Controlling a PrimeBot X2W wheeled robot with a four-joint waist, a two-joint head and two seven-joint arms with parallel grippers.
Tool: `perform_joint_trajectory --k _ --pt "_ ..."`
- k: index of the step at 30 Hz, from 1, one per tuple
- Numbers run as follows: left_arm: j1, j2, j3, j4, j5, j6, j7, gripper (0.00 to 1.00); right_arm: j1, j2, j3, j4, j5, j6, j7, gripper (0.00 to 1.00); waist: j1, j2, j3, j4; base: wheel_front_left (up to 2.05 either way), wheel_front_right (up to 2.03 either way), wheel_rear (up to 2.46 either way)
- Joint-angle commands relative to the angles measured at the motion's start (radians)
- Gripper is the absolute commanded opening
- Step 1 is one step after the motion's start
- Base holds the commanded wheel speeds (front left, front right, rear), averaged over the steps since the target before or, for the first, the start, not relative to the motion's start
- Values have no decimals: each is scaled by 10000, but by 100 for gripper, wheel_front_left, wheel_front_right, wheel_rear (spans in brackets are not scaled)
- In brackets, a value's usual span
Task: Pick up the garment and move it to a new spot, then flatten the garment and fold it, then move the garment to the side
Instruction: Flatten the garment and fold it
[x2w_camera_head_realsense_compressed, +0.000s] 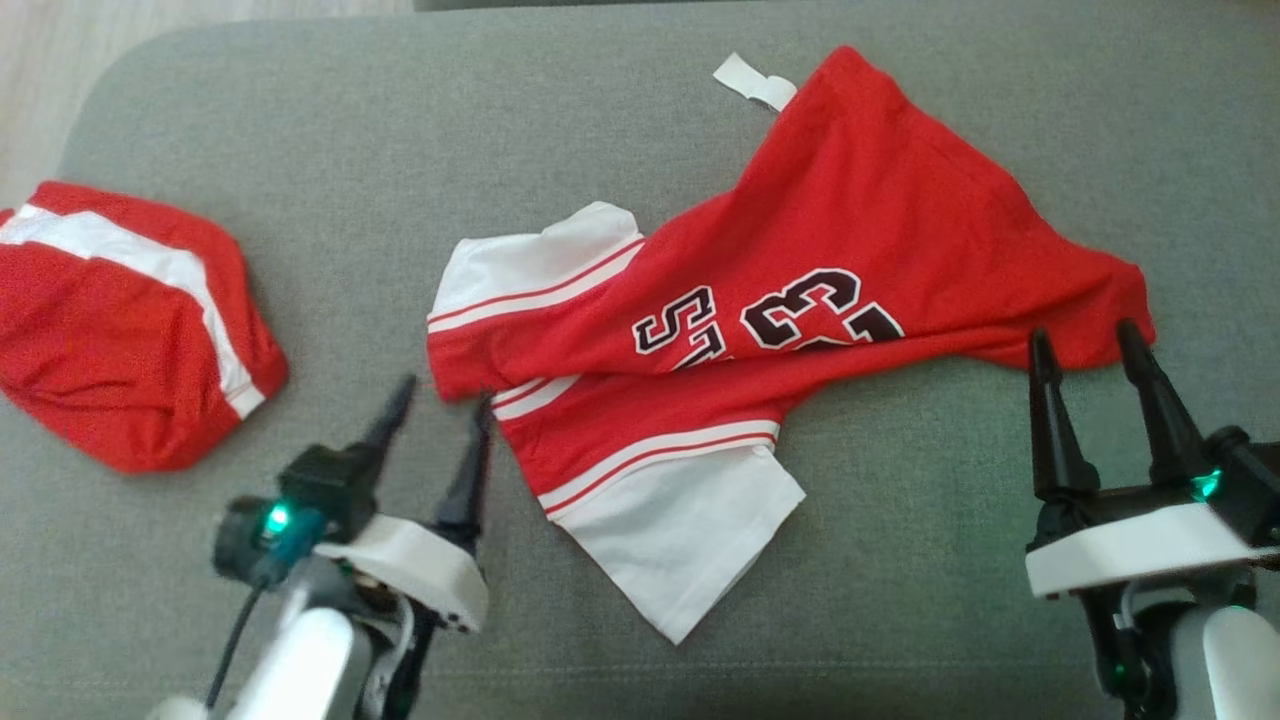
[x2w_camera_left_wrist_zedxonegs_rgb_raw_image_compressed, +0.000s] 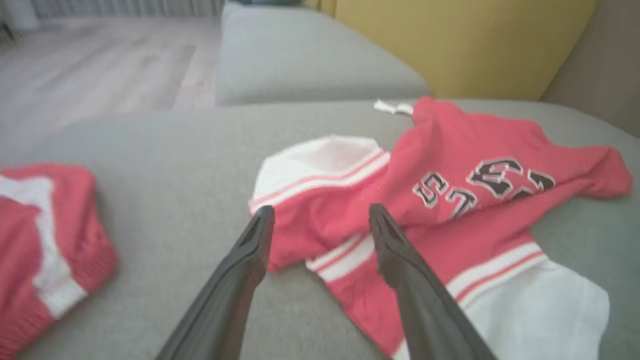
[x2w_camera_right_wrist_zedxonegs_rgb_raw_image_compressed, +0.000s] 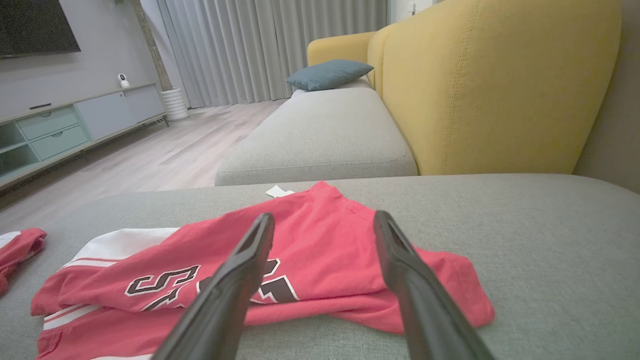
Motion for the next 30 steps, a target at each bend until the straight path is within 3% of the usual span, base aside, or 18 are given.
perform_joint_trajectory --k 1,5,12,13,14,15,21,30 --pt "-493 29 190 -39 -186 -123 297 100 -167 2 262 -419 -69 73 31 100 1 0 108 -70 0 0 0" --pt "-687 -257 -174 767 -601 -468 1293 100 -245 41 387 -449 -18 73 61 100 1 0 364 -231 0 0 0" --pt "-1371 -563 -88 2330 -1113 -449 2316 100 -433 114 476 -418 147 73 -4 100 1 0 745 -555 0 0 0" --pt "-1469 -604 -56 2400 -1225 -571 2240 39 -440 123 473 -398 166 73 -9 100 1 0 764 -583 0 0 0" --pt "-1469 -604 -56 2400 -1225 -571 2240 39 -440 123 473 -398 166 73 -9 100 1 0 764 -583 0 0 0" --pt "-1566 -576 -46 2484 -1211 -613 2132 0 -447 133 470 -372 198 73 -15 100 1 0 777 -612 0 0 0" --pt "-2172 -249 279 2645 -1024 -463 1398 0 -495 177 437 -246 311 73 -89 100 1 0 809 -681 0 0 0" --pt "-3753 542 733 3455 -821 -469 1103 0 -695 213 504 -122 352 73 -118 100 1 0 917 -829 0 0 0"
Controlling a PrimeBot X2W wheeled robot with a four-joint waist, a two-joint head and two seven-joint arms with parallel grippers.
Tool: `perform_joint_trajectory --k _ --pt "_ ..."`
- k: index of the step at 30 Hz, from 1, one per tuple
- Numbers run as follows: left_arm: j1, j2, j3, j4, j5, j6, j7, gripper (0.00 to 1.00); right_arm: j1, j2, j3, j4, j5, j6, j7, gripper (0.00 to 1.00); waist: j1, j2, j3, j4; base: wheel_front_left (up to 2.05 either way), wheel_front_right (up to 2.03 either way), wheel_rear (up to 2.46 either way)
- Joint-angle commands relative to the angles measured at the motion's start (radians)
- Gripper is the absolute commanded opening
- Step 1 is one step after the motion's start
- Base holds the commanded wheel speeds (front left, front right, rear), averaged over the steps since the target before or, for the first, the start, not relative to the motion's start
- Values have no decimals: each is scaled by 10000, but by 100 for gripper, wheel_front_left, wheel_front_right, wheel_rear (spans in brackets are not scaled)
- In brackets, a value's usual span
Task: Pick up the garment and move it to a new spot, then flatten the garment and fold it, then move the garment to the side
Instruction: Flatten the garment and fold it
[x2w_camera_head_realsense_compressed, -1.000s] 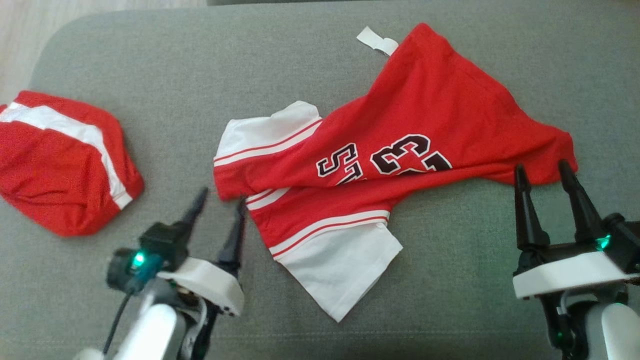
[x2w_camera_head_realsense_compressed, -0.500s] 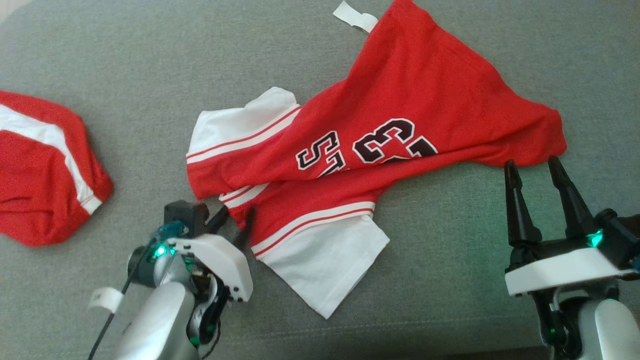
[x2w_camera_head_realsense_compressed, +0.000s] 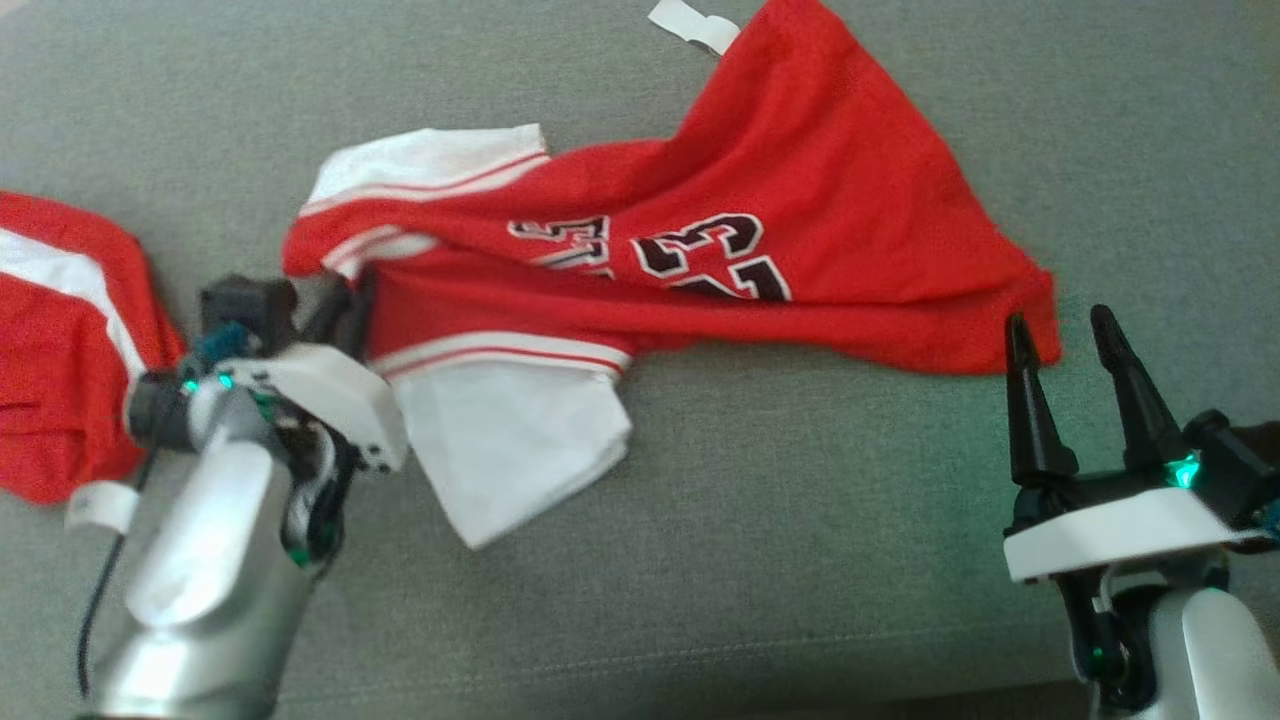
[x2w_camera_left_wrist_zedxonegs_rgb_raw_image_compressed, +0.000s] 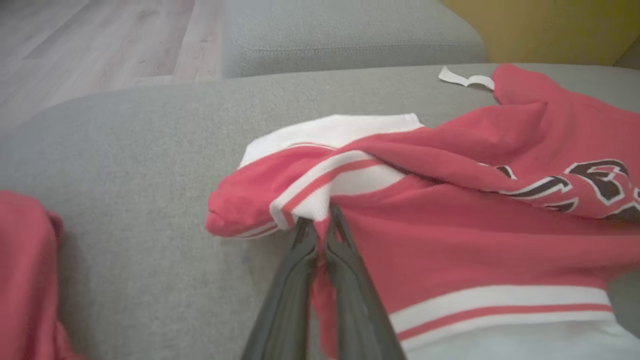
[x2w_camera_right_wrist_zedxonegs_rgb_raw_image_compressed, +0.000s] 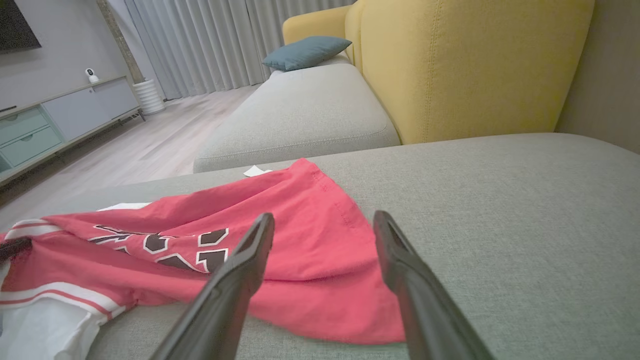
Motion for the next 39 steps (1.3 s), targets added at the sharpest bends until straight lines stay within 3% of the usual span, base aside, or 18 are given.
perform_joint_trajectory --k 1,4,5,6,7,14,21,26,39 --pt "-645 405 481 -68 43 -2 -158 0 -410 -23 275 -290 70 73 -96 100 0 0 29 -60 0 0 0" --pt "-1033 486 561 409 -17 -121 -343 0 -472 -19 324 -251 64 73 -122 100 0 0 51 -162 0 0 0" --pt "-1097 469 600 590 -81 -150 -385 11 -489 -20 327 -238 38 73 -133 100 0 0 53 -188 0 0 0" --pt "-1135 424 665 764 -189 -178 -444 83 -502 -34 339 -223 -46 73 -141 100 0 0 47 -212 0 0 0" --pt "-1144 363 715 891 -291 -221 -540 100 -508 -33 362 -205 -68 73 -142 100 0 0 34 -233 0 0 0" --pt "-572 19 965 771 -395 245 -1717 100 -487 -44 352 -299 -171 73 -126 100 0 0 -232 -117 0 0 0" --pt "843 -41 1285 -1339 123 1027 -2145 100 -325 -152 415 -476 -305 73 79 100 0 0 -798 153 0 0 0" --pt "2155 -24 1284 -3113 508 1237 -2156 100 -34 -196 403 -612 -382 73 309 100 0 0 -1200 300 0 0 0" --pt "3679 51 959 -4576 647 1538 -1891 100 576 -133 186 -885 -359 73 647 100 0 0 -1609 408 0 0 0"
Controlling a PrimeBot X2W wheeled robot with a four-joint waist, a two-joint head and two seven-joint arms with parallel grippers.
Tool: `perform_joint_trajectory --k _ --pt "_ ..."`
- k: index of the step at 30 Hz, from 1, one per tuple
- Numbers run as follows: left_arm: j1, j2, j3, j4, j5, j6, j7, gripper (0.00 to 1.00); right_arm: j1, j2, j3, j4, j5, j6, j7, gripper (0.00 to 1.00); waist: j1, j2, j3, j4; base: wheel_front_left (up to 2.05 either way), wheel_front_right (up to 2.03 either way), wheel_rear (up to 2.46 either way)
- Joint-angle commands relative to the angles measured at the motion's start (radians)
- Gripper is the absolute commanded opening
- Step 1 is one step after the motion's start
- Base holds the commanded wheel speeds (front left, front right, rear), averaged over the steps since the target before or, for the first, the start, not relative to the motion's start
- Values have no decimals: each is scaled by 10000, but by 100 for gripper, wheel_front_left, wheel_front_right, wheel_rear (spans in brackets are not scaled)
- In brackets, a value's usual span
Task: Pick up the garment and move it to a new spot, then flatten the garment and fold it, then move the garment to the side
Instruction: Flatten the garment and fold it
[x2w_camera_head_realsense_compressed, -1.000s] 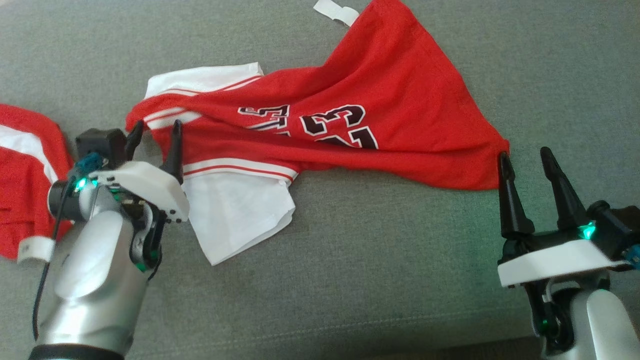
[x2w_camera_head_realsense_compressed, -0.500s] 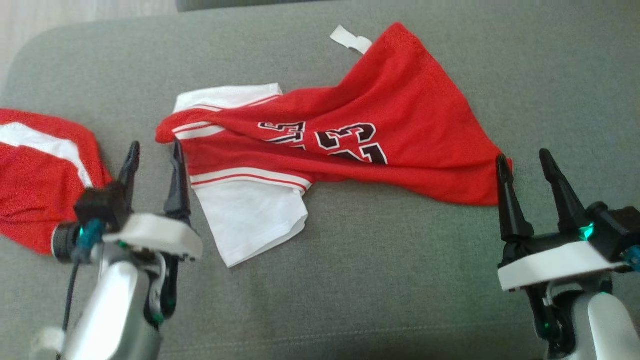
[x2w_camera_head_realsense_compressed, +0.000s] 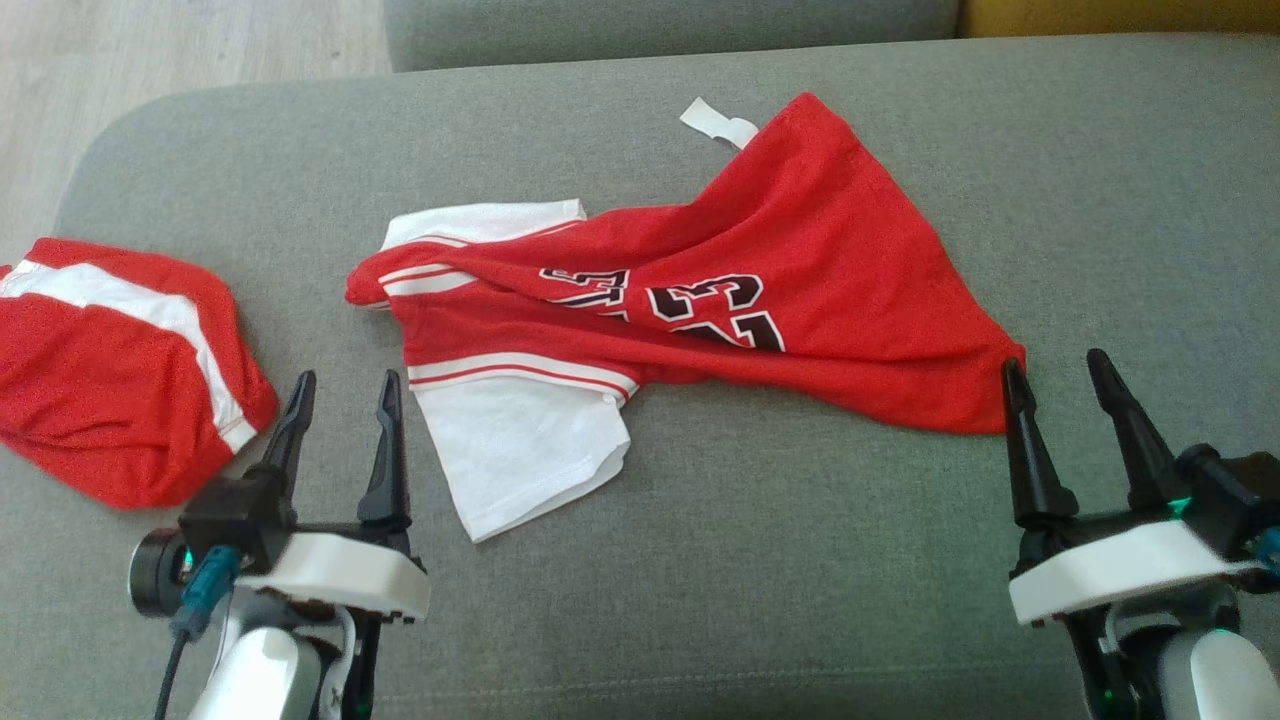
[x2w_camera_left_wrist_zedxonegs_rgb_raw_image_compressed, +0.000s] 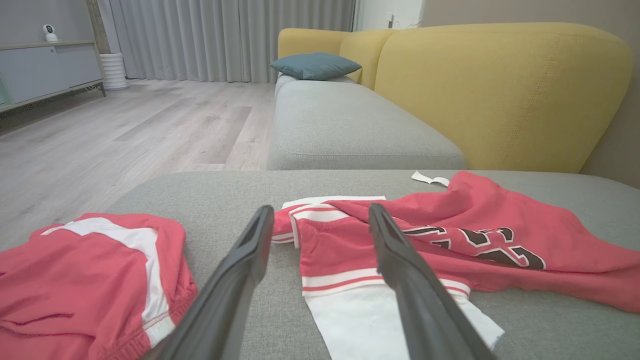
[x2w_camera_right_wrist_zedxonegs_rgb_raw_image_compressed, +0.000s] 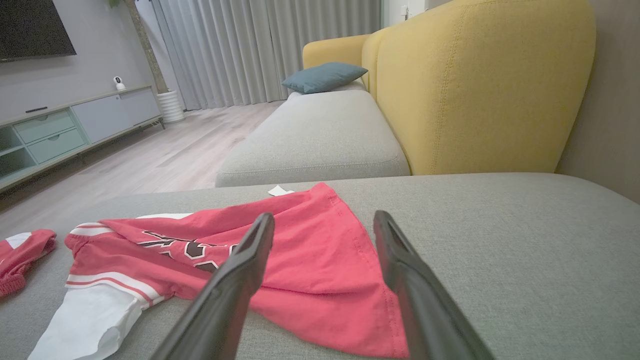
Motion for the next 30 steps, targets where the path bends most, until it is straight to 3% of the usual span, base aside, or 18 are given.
perform_joint_trajectory --k 1,7,18,28,30 --pt "-269 202 360 -385 27 112 27 100 -171 -73 238 -427 14 75 26 100 0 -1 1 -12 0 0 0" --pt "-274 277 301 -427 63 156 125 100 -141 -43 276 -471 47 75 76 100 0 -1 40 -55 0 0 0" --pt "-500 -118 -539 1438 -895 -664 2358 100 -248 1 381 -403 106 75 107 100 0 -1 537 -223 0 0 0" --pt "-762 -313 -684 2562 -1549 -1052 3266 100 -344 24 313 -236 97 75 101 100 0 -1 766 -328 0 0 0" --pt "-869 -263 -753 2642 -1590 -1202 3326 0 -369 -10 188 -152 44 75 196 100 0 -1 843 -333 0 0 0"
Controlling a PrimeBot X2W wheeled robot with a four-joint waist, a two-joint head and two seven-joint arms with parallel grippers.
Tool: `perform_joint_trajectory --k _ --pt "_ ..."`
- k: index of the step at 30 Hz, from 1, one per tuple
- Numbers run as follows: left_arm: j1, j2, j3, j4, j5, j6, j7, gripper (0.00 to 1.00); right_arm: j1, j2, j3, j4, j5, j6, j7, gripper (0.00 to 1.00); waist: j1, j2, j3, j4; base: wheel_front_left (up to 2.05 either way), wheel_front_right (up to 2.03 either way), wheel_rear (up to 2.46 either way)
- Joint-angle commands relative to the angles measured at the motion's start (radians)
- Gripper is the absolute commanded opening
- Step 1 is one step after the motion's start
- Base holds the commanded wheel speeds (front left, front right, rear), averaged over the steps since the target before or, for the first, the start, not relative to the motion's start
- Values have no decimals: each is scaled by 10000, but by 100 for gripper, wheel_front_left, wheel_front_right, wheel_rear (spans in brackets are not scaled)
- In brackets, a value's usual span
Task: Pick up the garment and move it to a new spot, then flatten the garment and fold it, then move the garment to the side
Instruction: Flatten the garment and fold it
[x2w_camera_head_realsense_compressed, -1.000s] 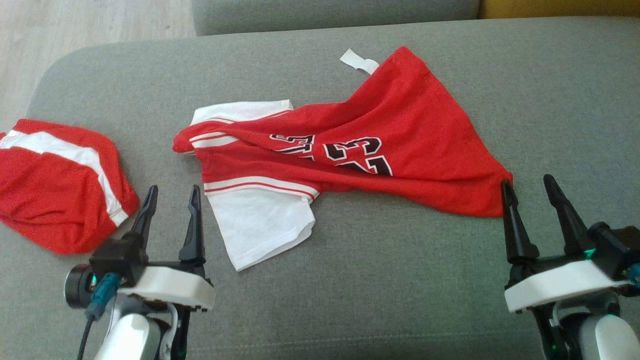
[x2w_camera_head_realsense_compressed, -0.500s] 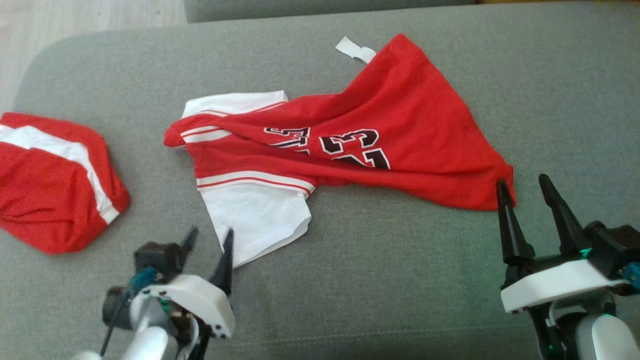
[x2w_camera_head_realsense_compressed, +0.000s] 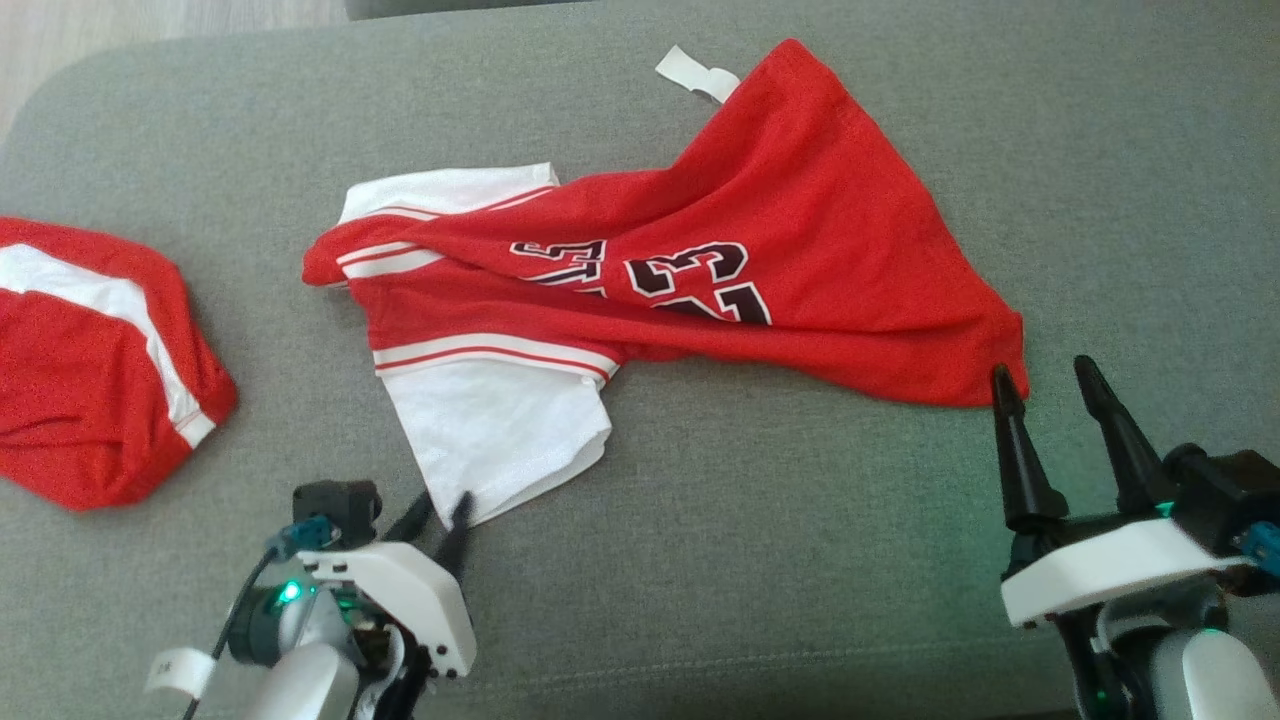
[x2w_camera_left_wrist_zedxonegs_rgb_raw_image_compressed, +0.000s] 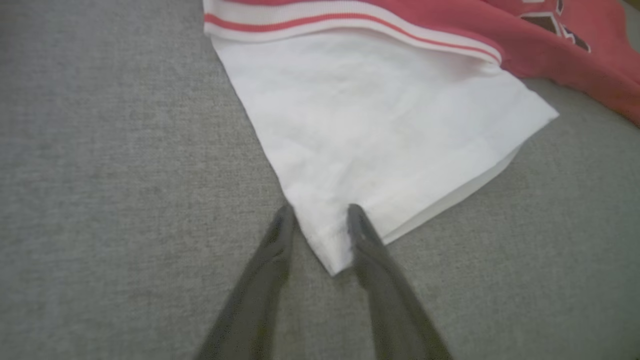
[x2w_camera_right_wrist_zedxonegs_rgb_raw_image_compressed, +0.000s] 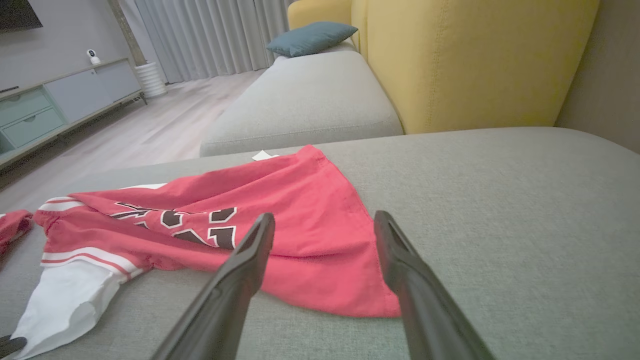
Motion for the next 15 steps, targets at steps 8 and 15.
perform_joint_trajectory --k 8,15 --pt "-559 125 211 -284 117 34 -154 0 -477 -621 -412 450 -302 75 396 100 0 0 382 67 0 0 0" --pt "-1076 150 152 -546 248 13 -321 0 -1286 -1179 -707 1748 58 75 780 100 0 0 1153 260 0 0 0"
